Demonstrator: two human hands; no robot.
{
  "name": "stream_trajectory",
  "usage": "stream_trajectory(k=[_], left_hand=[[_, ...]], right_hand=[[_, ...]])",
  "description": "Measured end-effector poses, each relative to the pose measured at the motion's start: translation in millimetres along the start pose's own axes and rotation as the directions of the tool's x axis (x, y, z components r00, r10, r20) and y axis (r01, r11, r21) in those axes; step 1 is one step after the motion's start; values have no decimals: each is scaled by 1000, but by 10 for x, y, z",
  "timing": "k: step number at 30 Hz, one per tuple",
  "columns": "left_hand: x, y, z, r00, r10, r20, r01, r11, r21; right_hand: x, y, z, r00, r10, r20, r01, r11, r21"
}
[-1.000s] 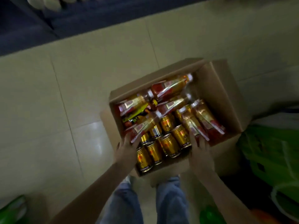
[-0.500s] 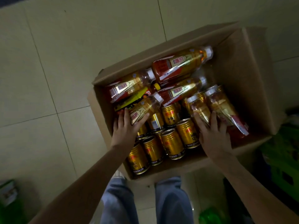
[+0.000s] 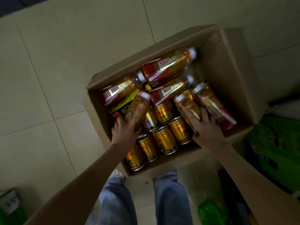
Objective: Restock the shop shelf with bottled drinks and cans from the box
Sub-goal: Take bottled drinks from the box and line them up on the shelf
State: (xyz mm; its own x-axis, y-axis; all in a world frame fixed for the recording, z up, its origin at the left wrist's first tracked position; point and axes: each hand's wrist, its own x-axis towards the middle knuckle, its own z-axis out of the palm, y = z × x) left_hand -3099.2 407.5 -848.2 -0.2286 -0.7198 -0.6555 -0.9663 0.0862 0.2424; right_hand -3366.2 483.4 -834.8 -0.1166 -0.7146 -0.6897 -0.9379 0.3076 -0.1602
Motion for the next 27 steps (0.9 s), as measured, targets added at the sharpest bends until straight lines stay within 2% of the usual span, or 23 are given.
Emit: stream_trajectory(k=[3, 6, 9, 13, 15, 18, 24, 27], left_hand=[[-310, 145, -310, 996, -75, 53, 85, 968, -234], [-690, 372, -797, 996, -44, 80, 73, 910, -409], [-1088, 547, -1384, 989, 53, 139, 31, 840, -541], [-1768, 750, -2426, 949, 271, 163, -90, 726, -682], [-2170, 882, -2954, 902, 403, 153, -160, 643, -749], [-2861, 1146, -3661, 814, 568, 124, -268, 556, -787], [-4340, 1655, -4433, 587, 809, 43, -520, 416, -746], [-4983, 1859, -4608, 449, 893, 1, -608, 307, -732]], right_hand=[[-321, -170, -289, 997, 1, -78, 8, 994, 106], [-762, -447, -706, 989, 49, -139, -13, 969, 247], [-1345, -791, -1219, 972, 116, -205, -11, 893, 449], [-2435, -1278, -1968, 916, 210, -341, 80, 736, 672], [-3069, -1518, -2315, 869, 272, -413, 128, 683, 719], [-4003, -1833, -2728, 776, 346, -528, 195, 663, 722], [-5656, -2223, -3314, 567, 413, -713, 275, 721, 636], [-6391, -2301, -3437, 419, 409, -810, 300, 780, 549]])
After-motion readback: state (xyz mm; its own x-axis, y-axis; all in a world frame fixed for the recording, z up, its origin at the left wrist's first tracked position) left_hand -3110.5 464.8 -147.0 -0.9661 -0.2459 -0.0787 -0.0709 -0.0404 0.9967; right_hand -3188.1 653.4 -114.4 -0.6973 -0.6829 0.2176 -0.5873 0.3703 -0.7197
